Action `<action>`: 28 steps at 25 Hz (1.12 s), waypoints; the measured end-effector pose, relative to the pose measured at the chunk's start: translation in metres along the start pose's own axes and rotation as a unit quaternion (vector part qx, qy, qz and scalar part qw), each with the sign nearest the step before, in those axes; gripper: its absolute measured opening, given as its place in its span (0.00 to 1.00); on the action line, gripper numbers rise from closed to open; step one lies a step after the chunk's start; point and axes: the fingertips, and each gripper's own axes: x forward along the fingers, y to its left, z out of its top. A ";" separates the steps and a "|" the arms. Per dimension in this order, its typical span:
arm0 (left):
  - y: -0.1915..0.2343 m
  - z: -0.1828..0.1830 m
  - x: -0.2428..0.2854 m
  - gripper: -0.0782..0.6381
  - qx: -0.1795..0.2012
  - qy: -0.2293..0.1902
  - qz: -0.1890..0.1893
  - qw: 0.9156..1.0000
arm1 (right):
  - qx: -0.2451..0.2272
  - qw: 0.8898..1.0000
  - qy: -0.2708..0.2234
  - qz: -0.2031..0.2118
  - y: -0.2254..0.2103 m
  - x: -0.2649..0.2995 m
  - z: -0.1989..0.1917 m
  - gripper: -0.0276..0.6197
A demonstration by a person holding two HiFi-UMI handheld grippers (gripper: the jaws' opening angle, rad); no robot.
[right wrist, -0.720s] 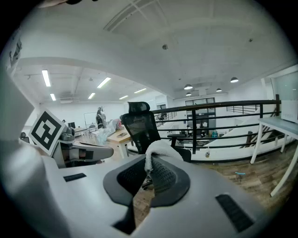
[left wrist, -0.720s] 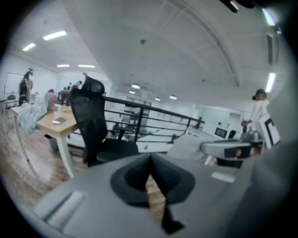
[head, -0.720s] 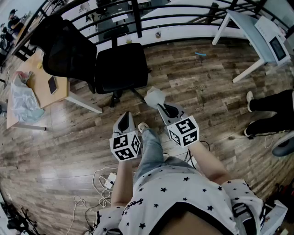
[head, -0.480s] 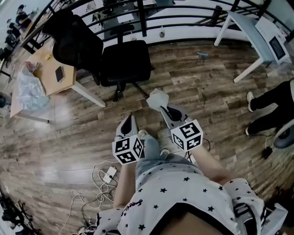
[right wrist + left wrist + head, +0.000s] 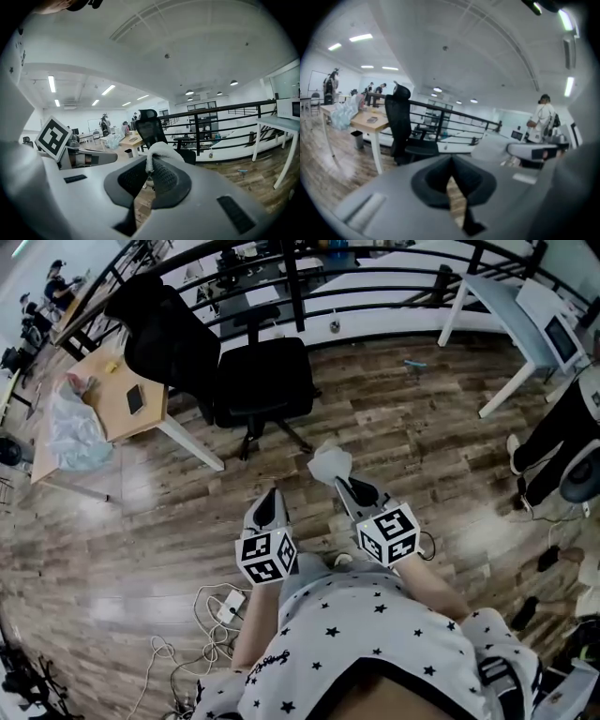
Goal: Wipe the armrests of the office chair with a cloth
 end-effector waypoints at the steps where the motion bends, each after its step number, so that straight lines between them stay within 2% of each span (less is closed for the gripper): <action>1: 0.001 0.000 -0.001 0.12 -0.001 0.000 0.002 1.000 | 0.000 1.000 -0.001 0.002 0.000 -0.001 0.000 0.08; 17: -0.009 -0.013 0.003 0.12 -0.026 0.006 0.026 0.999 | 0.006 0.999 0.012 0.039 -0.014 -0.002 -0.008 0.08; 22: 0.001 -0.008 0.018 0.12 -0.034 0.005 0.030 0.999 | 0.006 0.999 0.014 0.050 -0.018 0.015 -0.003 0.08; 28: 0.022 0.008 0.051 0.12 -0.033 0.005 0.024 0.999 | 0.010 0.999 0.015 0.044 -0.032 0.053 0.007 0.09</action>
